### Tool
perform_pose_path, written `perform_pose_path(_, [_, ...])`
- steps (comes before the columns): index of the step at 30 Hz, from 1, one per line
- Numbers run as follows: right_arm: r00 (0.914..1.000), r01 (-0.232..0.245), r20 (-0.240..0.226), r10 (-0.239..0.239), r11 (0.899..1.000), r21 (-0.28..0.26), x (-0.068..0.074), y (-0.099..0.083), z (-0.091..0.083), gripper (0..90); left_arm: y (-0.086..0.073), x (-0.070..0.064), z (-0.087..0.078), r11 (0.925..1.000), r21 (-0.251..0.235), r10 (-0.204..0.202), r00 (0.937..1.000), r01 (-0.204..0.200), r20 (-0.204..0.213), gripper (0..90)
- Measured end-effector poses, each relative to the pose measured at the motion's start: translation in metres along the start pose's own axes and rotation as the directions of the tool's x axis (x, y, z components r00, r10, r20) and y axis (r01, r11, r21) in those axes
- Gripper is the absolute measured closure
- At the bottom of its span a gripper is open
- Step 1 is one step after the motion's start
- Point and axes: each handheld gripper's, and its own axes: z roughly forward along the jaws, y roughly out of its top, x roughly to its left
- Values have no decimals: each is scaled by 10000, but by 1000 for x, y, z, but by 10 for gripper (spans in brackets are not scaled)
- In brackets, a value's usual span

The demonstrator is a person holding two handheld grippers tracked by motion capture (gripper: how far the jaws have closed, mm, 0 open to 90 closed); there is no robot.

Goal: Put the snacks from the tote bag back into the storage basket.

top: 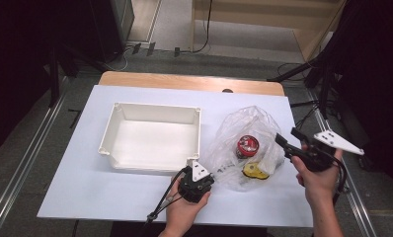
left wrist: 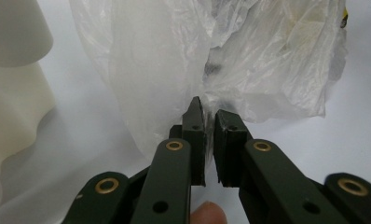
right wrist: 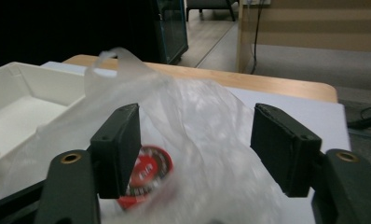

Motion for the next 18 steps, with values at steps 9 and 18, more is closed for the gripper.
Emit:
perform_pose_path(9, [9997,229,-156,-207,9877,1549,5,5,72,704,0,3,-1,9998,69,-207,9997,207,92,865])
perform_pose_path(18, [9991,-401,30,412,9521,3033,-18,-24,105,900,1,5,2,9980,273,-556,9981,563,-257,900])
